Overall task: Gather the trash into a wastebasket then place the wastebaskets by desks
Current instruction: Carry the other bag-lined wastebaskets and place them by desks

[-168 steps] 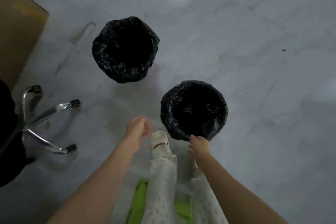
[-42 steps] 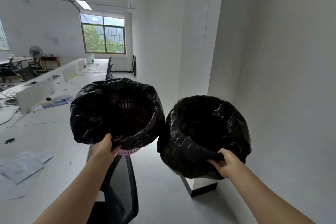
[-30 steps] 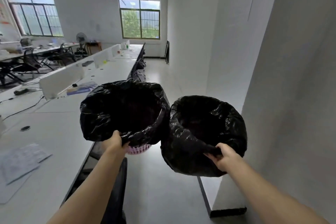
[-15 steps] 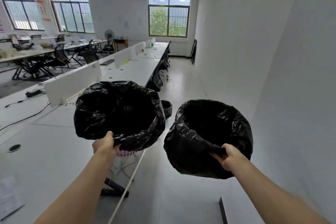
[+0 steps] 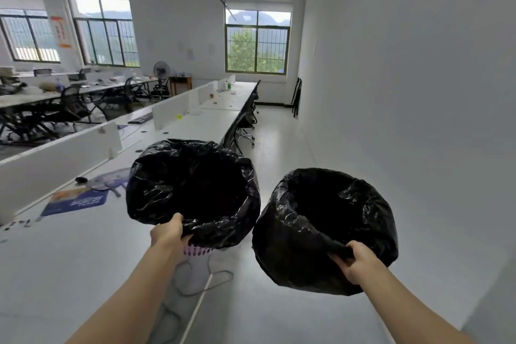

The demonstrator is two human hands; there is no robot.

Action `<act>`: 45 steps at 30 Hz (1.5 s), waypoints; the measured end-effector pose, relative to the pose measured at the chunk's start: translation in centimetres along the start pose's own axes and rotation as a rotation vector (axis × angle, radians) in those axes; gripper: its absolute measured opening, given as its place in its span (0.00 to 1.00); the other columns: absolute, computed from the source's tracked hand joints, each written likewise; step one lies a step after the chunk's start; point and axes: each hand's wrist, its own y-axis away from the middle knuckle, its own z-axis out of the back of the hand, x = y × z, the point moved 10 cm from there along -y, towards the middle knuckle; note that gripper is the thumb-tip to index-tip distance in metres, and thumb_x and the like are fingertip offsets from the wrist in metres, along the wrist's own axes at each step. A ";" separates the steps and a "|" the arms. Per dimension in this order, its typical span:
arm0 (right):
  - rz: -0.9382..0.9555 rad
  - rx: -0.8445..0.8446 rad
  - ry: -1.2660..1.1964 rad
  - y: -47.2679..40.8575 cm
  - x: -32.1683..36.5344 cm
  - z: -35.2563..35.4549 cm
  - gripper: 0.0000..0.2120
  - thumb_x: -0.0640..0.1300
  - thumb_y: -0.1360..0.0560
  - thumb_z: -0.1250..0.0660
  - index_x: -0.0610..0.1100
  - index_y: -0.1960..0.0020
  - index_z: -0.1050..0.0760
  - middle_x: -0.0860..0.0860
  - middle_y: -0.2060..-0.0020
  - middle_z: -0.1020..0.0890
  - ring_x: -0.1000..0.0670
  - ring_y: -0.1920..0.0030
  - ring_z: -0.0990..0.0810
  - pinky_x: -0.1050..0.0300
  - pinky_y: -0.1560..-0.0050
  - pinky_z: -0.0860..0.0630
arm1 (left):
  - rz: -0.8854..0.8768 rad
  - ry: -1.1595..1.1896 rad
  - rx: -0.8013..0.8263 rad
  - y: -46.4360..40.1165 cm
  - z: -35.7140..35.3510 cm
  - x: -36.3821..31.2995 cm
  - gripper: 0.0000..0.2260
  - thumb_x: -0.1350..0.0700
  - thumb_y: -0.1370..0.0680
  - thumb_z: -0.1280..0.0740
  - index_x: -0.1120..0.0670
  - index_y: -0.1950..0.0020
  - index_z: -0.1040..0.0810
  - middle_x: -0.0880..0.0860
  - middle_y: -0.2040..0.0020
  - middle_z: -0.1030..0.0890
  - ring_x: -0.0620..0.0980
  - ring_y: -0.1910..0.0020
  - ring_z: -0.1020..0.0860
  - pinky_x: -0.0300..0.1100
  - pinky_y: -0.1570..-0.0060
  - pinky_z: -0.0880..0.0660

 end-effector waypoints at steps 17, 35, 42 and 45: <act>0.146 -0.054 0.009 -35.1 21.3 -35.3 0.22 0.30 0.25 0.38 0.36 0.32 0.35 0.36 0.35 0.30 0.35 0.37 0.27 0.39 0.44 0.22 | 0.018 -0.021 0.027 -33.1 -42.2 -6.5 0.17 0.65 0.24 0.35 0.67 0.36 0.31 0.66 0.36 0.26 0.63 0.38 0.24 0.52 0.46 0.22; 0.216 -0.027 -0.049 -78.2 47.1 -68.7 0.22 0.30 0.26 0.37 0.36 0.32 0.35 0.35 0.35 0.29 0.34 0.38 0.26 0.38 0.45 0.22 | 0.065 -0.022 0.181 -67.2 -95.3 -10.2 0.16 0.64 0.23 0.35 0.66 0.36 0.30 0.64 0.36 0.25 0.63 0.39 0.24 0.49 0.49 0.22; 0.100 -0.014 -0.029 -96.2 55.7 -83.7 0.23 0.33 0.27 0.35 0.39 0.33 0.33 0.38 0.36 0.27 0.36 0.39 0.26 0.43 0.49 0.19 | 0.089 -0.010 0.096 -79.5 -111.9 -14.2 0.18 0.64 0.23 0.35 0.65 0.34 0.32 0.63 0.35 0.27 0.62 0.38 0.25 0.49 0.48 0.22; 0.116 0.019 0.026 -102.6 58.0 -90.5 0.24 0.32 0.28 0.35 0.39 0.34 0.34 0.39 0.37 0.27 0.36 0.39 0.26 0.41 0.44 0.22 | 0.040 0.014 0.045 -86.1 -117.1 -16.6 0.18 0.64 0.23 0.36 0.65 0.34 0.31 0.62 0.34 0.27 0.62 0.37 0.25 0.50 0.45 0.22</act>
